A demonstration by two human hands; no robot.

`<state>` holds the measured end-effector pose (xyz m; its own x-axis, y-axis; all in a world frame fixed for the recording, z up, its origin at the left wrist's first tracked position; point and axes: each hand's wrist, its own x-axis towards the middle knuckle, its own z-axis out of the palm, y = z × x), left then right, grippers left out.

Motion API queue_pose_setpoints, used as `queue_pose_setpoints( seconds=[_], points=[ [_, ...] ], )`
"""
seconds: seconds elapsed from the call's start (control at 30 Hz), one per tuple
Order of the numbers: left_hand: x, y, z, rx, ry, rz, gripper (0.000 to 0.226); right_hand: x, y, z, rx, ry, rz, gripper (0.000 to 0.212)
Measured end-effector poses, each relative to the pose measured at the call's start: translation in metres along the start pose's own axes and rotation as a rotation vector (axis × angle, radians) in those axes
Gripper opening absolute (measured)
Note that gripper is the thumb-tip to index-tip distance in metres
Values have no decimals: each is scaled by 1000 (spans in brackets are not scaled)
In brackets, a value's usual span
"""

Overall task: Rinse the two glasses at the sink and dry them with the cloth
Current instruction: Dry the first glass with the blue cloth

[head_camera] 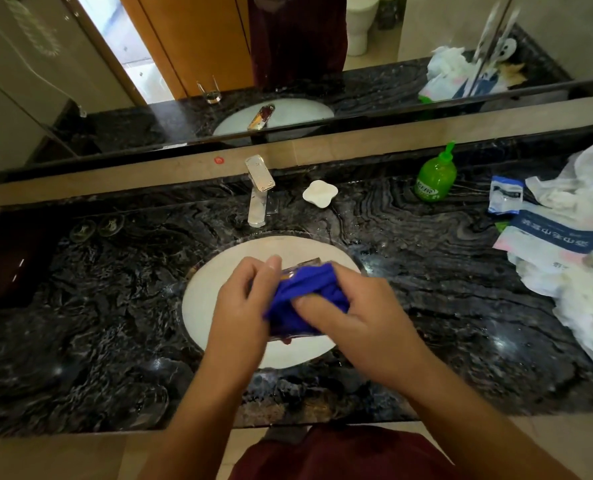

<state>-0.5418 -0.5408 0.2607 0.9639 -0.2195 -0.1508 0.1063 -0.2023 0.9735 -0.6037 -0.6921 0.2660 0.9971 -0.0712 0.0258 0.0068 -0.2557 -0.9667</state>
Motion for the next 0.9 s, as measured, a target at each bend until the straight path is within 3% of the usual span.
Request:
queue_pose_setpoints(
  seconds=[0.1, 0.17, 0.27, 0.4, 0.5, 0.6, 0.77, 0.9],
  points=[
    [-13, -6, 7, 222, 125, 320, 22, 9, -3, -1, 433, 57, 322, 26],
    [-16, -12, 6, 322, 133, 542, 17, 11, -3, -6, 789, 5, 540, 31],
    [-11, -19, 2, 285, 85, 705, 18, 9, 6, -7, 1038, -50, 591, 31],
    [-5, -14, 0, 302, 109, 541, 20, 3, 0, -7, 728, -208, 423, 32],
    [2, -10, 1, 275, 103, 362, 31, 2, -6, -6, 293, -126, 203, 33],
    [8, -12, -1, 134, 49, 144, 38, 3, -6, -4, -61, -120, -2, 34],
    [20, -9, -11, -57, -131, -266, 35, -3, 9, 1, -546, -254, -299, 31],
    [25, -22, -11, -234, -189, -426, 31, -1, 20, 1, -654, -297, -313, 34]
  ],
)
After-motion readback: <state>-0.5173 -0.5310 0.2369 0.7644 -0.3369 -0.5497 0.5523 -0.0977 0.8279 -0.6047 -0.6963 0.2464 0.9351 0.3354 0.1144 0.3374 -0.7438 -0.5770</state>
